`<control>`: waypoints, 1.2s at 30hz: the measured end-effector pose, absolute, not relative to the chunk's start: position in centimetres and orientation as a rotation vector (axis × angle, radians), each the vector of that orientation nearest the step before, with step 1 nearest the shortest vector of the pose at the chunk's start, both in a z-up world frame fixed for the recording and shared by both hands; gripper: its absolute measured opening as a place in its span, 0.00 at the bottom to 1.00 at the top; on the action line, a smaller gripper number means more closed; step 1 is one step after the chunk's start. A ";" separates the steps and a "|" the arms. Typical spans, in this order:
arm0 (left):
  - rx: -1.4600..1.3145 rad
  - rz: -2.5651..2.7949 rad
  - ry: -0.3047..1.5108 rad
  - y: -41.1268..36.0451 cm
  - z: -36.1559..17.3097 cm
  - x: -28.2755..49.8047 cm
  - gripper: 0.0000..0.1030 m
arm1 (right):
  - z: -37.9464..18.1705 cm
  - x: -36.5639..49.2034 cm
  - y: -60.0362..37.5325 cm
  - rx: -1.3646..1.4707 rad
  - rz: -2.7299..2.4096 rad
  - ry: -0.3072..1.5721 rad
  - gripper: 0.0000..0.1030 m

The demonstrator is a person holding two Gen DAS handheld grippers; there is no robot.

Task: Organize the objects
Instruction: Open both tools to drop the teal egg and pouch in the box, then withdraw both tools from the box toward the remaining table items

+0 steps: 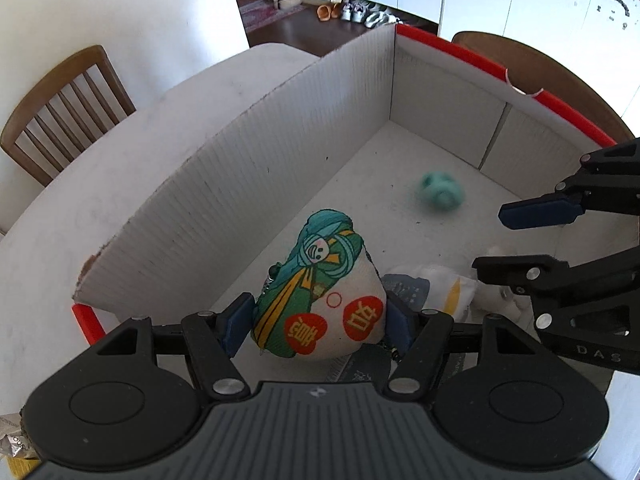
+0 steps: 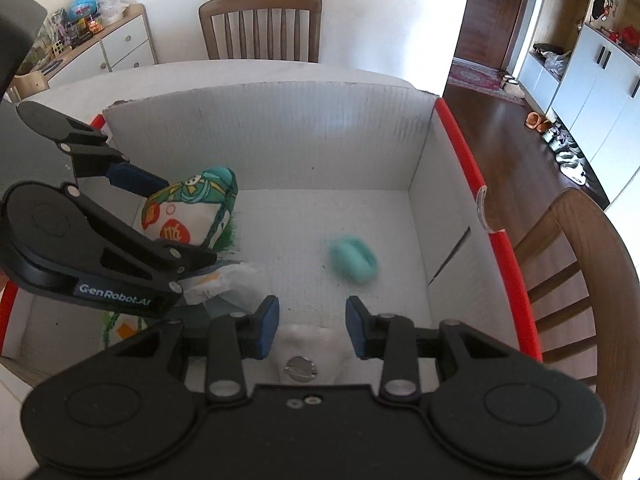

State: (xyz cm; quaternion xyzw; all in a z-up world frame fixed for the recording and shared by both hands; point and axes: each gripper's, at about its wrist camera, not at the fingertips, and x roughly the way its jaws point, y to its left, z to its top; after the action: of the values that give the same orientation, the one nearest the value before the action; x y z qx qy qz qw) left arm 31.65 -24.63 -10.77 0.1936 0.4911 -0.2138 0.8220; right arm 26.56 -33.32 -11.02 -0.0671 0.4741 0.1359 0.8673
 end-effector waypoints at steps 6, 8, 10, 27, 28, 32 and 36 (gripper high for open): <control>0.408 -0.457 1.049 -24.6 -10.9 32.0 0.69 | -11.2 26.7 -33.8 -0.132 0.282 1.000 0.38; 0.396 -0.460 1.051 -24.6 -10.8 31.9 0.70 | -11.2 26.7 -33.8 -0.130 0.283 0.998 0.41; 0.385 -0.463 1.053 -24.4 -10.7 31.8 0.70 | -11.1 26.7 -33.9 -0.127 0.285 0.995 0.43; 0.298 -0.470 0.982 -22.6 -7.6 29.4 0.79 | -8.2 24.7 -34.1 -0.118 0.285 0.939 0.56; 0.292 -0.470 0.975 -22.5 -7.3 29.2 0.79 | -8.0 24.4 -34.1 -0.118 0.287 0.934 0.56; 0.273 -0.471 0.943 -21.7 -6.1 28.0 0.79 | -7.0 23.5 -33.8 -0.118 0.291 0.916 0.58; 0.241 -0.470 0.913 -20.6 -4.9 26.9 0.79 | -5.9 22.4 -33.4 -0.108 0.299 0.893 0.60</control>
State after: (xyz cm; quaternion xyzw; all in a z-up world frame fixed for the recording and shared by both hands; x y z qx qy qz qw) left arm 26.87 -20.64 -4.88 0.1152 0.4354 -0.2240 0.8643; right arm 22.40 -33.36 -5.88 -0.0520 0.4299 0.1439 0.8898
